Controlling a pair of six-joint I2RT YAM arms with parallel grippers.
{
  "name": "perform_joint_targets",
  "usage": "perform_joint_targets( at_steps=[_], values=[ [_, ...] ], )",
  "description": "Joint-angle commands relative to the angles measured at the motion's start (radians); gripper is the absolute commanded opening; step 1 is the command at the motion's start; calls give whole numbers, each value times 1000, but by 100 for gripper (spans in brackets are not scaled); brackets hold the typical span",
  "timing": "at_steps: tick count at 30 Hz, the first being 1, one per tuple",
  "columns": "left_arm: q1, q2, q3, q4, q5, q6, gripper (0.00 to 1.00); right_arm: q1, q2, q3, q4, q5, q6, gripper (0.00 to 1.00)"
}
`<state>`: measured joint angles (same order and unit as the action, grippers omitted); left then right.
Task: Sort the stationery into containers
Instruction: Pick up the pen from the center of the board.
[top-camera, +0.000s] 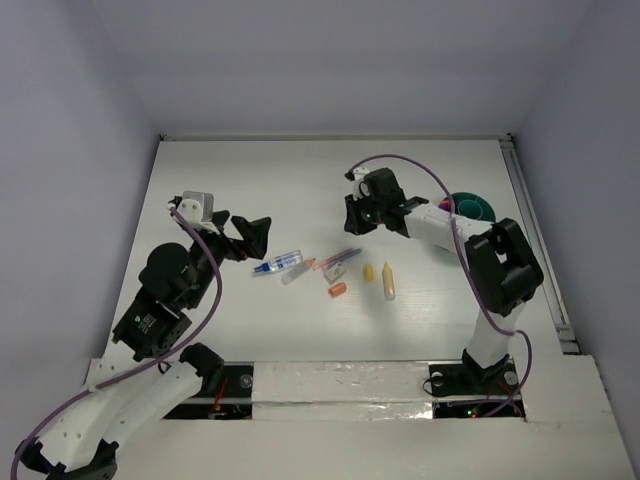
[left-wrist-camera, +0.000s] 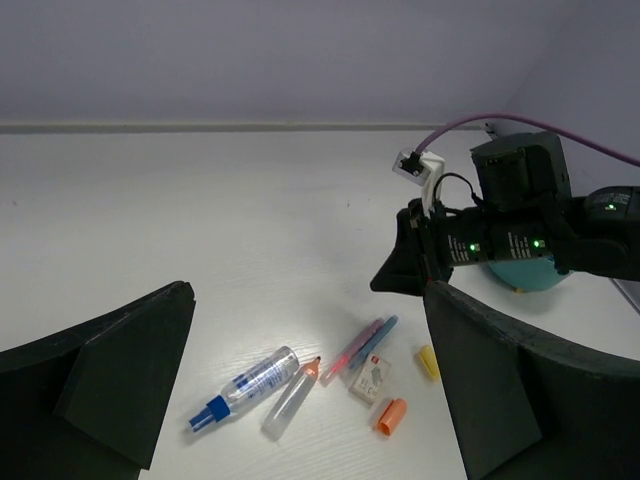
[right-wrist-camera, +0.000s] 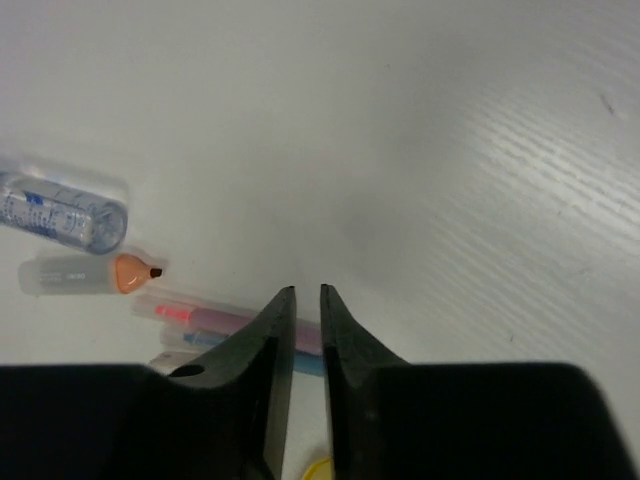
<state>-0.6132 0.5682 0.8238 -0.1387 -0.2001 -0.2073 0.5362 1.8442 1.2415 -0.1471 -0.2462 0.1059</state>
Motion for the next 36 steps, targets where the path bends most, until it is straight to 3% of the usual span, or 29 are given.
perform_joint_targets(
  at_steps=[1, 3, 8, 16, 36],
  values=[
    [4, -2, -14, 50, 14, 2, 99, 10, -94, -88, 14, 22, 104, 25],
    [4, -4, -14, 51, 16, 0, 99, 21, -115, -123, 14, 44, 150, 41],
    [4, -10, -17, 51, 21, 0, 99, 41, -187, -224, 35, 55, 242, 53],
    [4, -27, -17, 51, 16, 0, 99, 41, -126, -231, 76, 25, 290, 53],
    [4, -34, -15, 50, 19, 0, 99, 90, 33, -67, -8, 218, 279, 42]
  ],
)
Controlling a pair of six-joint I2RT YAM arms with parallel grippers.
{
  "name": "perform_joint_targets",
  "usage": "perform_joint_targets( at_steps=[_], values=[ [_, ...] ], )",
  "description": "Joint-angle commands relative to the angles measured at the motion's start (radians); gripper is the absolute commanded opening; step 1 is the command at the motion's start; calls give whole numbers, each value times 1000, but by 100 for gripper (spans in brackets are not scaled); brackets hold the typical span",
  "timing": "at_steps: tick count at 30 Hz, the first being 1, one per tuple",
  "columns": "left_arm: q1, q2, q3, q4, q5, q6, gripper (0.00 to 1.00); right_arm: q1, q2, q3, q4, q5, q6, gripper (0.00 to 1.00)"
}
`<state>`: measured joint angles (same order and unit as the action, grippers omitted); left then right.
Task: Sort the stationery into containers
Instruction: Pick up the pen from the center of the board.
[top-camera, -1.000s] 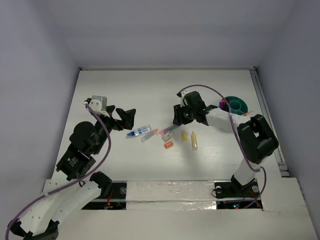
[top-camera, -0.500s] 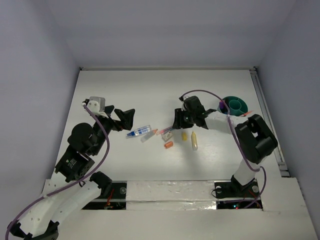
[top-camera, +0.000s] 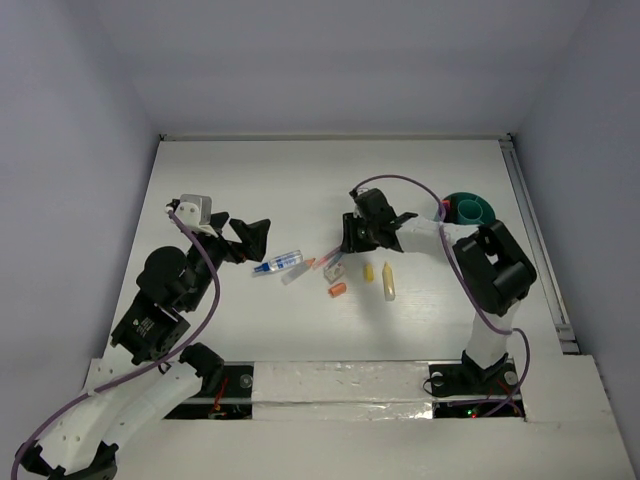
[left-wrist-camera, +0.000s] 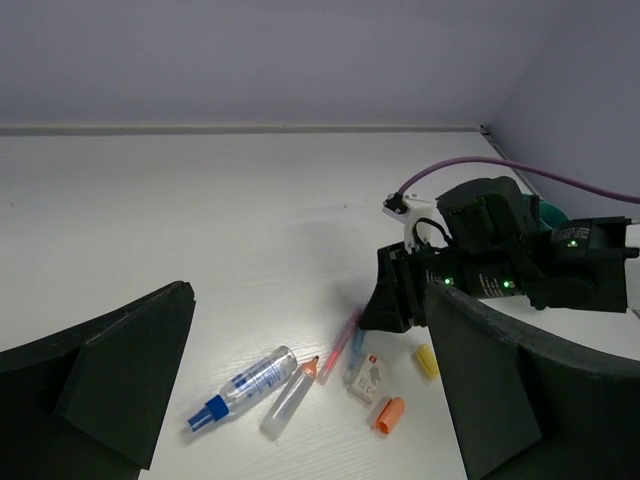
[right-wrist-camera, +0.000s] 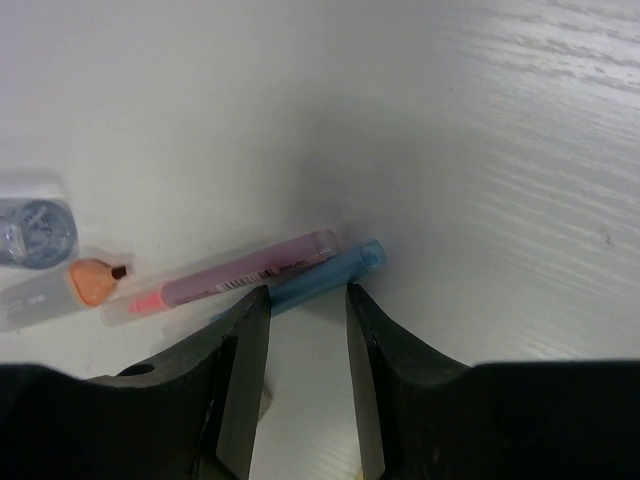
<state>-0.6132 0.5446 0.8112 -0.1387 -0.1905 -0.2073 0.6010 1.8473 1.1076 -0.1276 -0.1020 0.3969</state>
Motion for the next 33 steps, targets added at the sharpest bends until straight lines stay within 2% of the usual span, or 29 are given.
perform_joint_targets(
  at_steps=[1, 14, 22, 33],
  values=[
    [4, -11, -4, 50, 10, 0, 99, 34, 36, 80, -38, 96, -16, 41],
    [4, -12, -6, 53, 14, 2, 99, 63, 130, 208, -133, 274, -35, 39],
    [4, -11, -6, 50, 14, 0, 99, 63, 191, 265, -168, 343, -47, 34],
    [4, -11, -4, 51, 16, 0, 99, 63, 288, 406, -262, 412, -78, 36]
  ],
)
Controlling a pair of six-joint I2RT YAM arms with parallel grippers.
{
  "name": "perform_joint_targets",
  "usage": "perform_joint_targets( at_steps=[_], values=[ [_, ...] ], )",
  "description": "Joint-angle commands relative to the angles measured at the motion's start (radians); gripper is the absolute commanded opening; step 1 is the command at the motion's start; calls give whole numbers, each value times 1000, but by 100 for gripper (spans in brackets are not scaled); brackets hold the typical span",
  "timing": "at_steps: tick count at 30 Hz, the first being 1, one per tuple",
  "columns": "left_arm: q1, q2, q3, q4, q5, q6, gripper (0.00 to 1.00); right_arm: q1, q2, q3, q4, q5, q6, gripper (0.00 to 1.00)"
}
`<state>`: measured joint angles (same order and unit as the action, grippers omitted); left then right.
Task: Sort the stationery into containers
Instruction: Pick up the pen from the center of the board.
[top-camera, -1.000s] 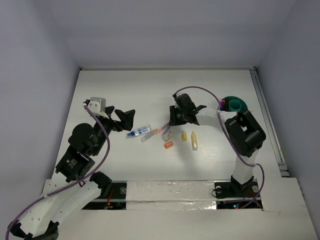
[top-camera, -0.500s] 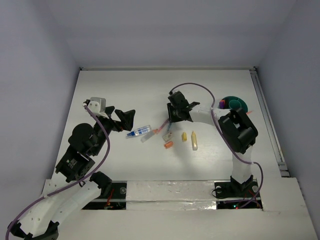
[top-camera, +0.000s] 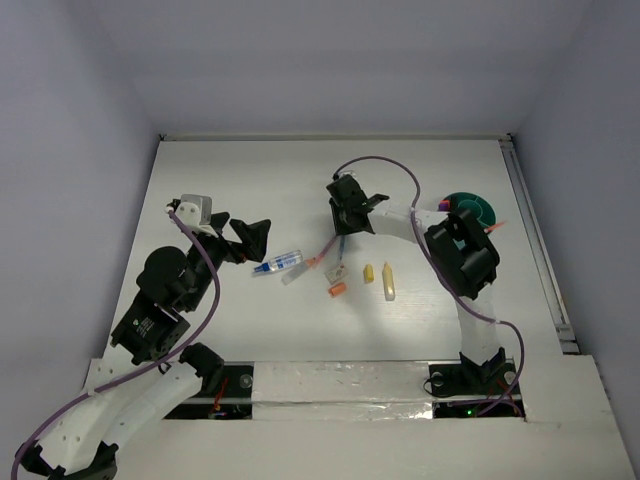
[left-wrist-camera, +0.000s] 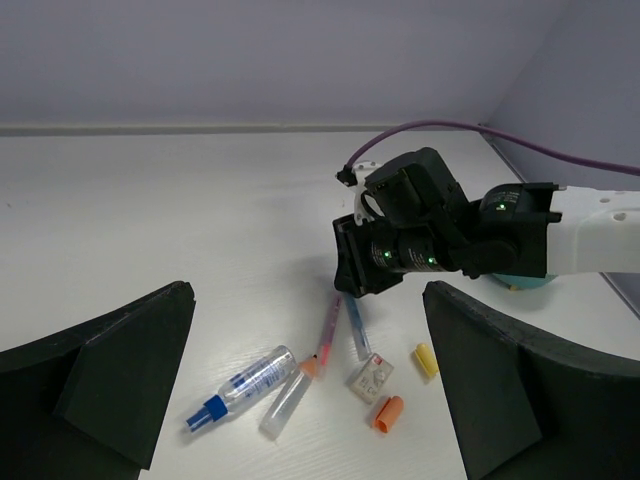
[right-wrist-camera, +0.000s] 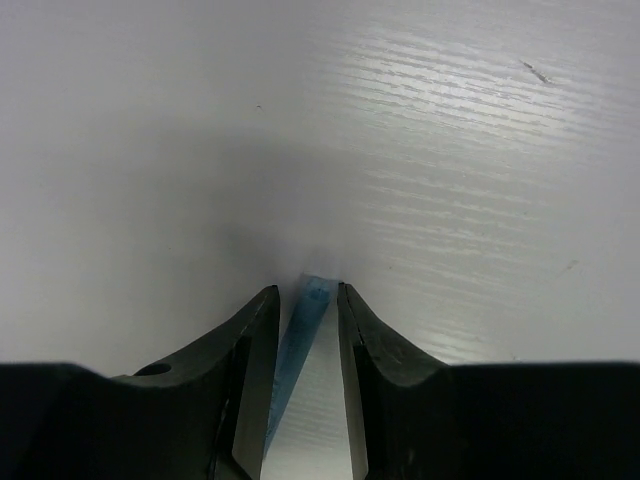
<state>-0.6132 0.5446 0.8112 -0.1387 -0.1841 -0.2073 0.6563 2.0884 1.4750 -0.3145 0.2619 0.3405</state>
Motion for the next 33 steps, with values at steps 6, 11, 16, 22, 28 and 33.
perform_joint_targets(
  at_steps=[6, 11, 16, 22, 28, 33],
  values=[
    [4, -12, -4, 53, 11, 0, 99, 8, 76, 87, -133, 69, -28, 31],
    [4, -12, -6, 53, 18, 2, 99, 8, 70, 90, -147, 60, -24, 25],
    [4, -15, -4, 53, 17, 0, 99, 8, 76, 105, -135, 53, -12, 9],
    [4, -15, -6, 53, 17, 0, 99, 8, 78, 139, -156, 62, -17, 40],
    [4, -17, -6, 54, 20, 0, 99, 8, 61, 102, -163, 54, -15, 33],
    [4, -15, -4, 54, 18, 0, 99, 8, 59, 87, -172, 34, -3, 24]
  ],
)
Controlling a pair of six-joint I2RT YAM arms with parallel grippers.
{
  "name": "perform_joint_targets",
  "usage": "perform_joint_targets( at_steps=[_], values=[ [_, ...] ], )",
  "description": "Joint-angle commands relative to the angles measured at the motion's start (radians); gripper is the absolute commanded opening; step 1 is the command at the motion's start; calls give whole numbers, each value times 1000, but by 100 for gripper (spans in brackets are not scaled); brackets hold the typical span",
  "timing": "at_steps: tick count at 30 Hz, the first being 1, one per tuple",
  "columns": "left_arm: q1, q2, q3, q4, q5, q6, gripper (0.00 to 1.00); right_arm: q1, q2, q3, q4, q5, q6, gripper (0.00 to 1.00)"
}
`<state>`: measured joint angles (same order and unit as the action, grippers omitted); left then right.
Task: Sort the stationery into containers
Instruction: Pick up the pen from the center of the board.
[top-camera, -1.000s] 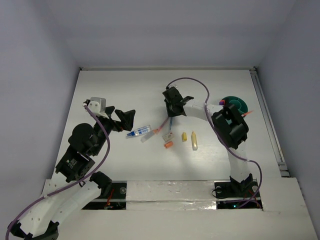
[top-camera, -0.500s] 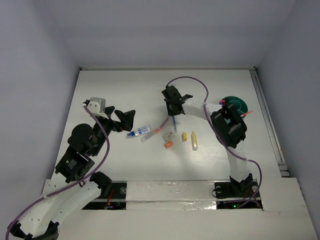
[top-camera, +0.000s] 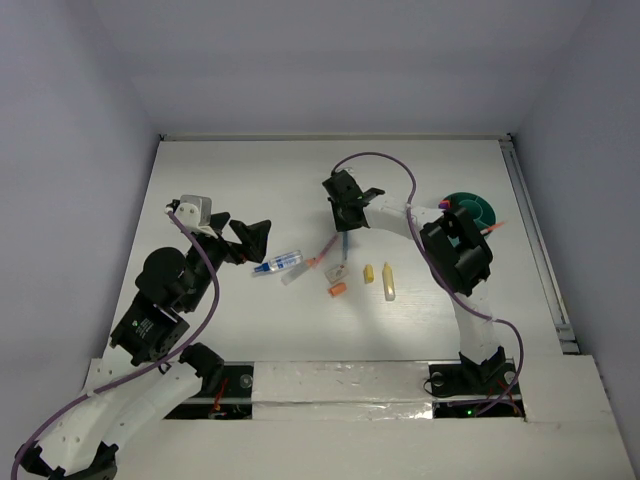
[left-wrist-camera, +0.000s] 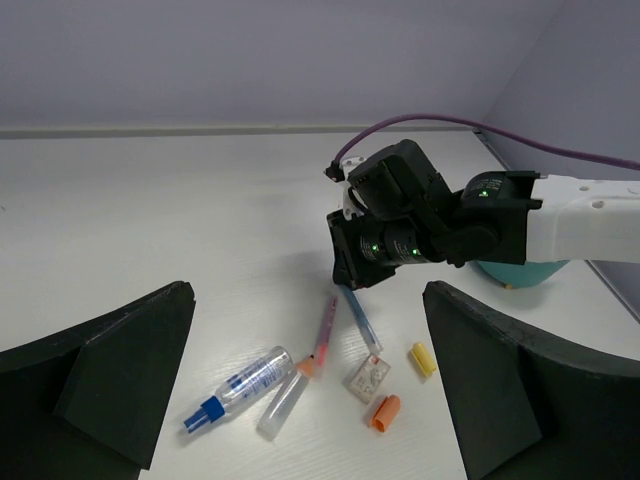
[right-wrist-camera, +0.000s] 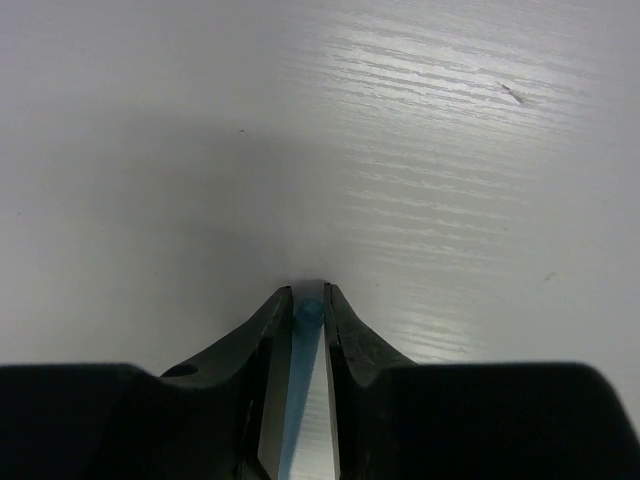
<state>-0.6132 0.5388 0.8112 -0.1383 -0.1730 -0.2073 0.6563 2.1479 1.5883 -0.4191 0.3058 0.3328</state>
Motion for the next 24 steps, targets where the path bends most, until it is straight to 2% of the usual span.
perform_joint_targets(
  at_steps=[1, 4, 10, 17, 24],
  values=[
    [4, -13, -4, 54, 9, 0, 99, 8, -5, -34, -66, -13, 11, 24],
    [4, -14, -6, 54, 7, 0, 99, 8, -16, -53, -53, -11, 15, 22],
    [4, -14, -6, 55, 6, 0, 99, 8, -39, -82, -15, -10, 18, 0],
    [4, -11, -6, 54, 4, 2, 99, 8, -184, -149, 126, 67, -11, 0],
    [4, -13, -4, 54, 4, 2, 99, -11, -439, -319, 451, 61, -8, 0]
  ],
)
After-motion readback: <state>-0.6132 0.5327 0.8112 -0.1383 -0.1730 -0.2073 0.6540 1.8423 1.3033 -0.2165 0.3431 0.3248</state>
